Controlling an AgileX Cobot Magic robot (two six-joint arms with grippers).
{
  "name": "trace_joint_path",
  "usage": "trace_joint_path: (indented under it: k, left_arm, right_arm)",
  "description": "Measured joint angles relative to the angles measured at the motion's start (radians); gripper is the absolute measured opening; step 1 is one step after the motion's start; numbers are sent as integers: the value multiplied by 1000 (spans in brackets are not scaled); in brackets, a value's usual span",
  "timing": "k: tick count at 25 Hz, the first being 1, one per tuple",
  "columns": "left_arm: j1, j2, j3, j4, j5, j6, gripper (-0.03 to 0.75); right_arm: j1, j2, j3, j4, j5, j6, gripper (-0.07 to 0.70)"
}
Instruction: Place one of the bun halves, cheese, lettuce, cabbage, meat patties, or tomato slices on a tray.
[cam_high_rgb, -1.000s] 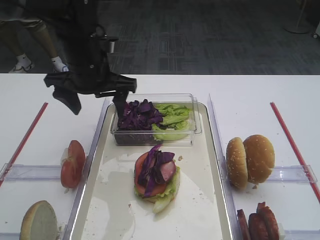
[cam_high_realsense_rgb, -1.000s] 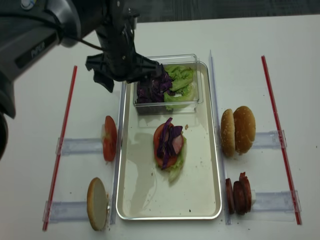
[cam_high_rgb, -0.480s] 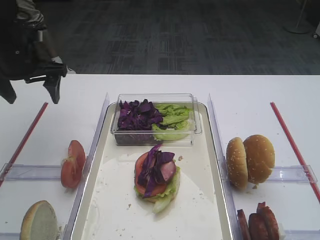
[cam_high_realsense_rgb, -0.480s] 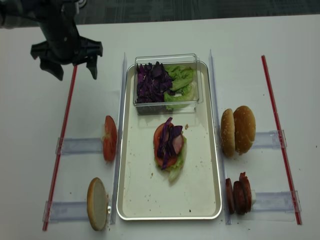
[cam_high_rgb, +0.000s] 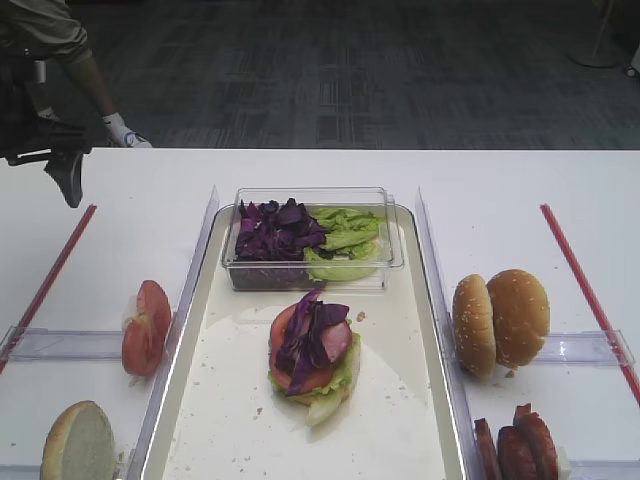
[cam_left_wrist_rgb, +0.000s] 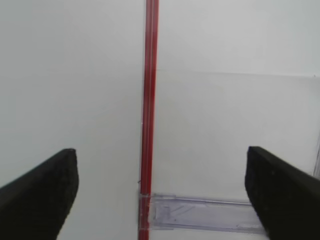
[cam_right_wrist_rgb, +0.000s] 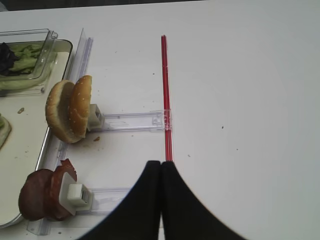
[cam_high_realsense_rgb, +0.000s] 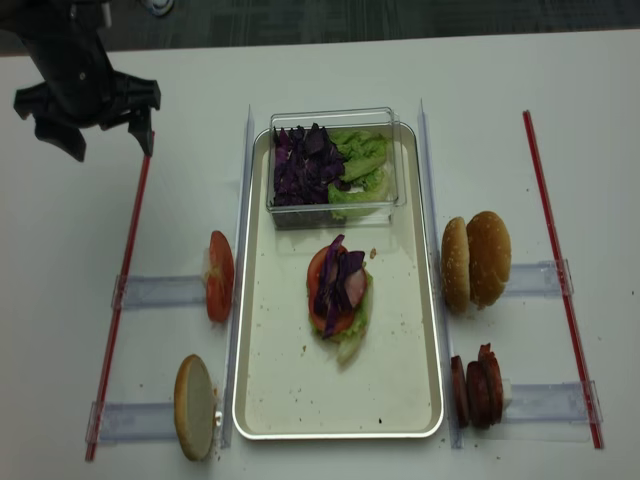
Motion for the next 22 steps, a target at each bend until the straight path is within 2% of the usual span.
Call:
trace_joint_path:
  k: [6,11,15,22]
  left_arm:
    - [4,0,0,-6,50,22,622]
    - [4,-49,54,-39,50,29,622]
    - [4,-129,175,-34,31,31,622]
    - [4,-368,477,-26,-78,31,622]
  right_arm:
    - [0,0,0,0,0,0,36]
    - [0,0,0,0,0,0,36]
    - [0,0,0,0,0,0,36]
    - [0,0,0,0,0,0,36]
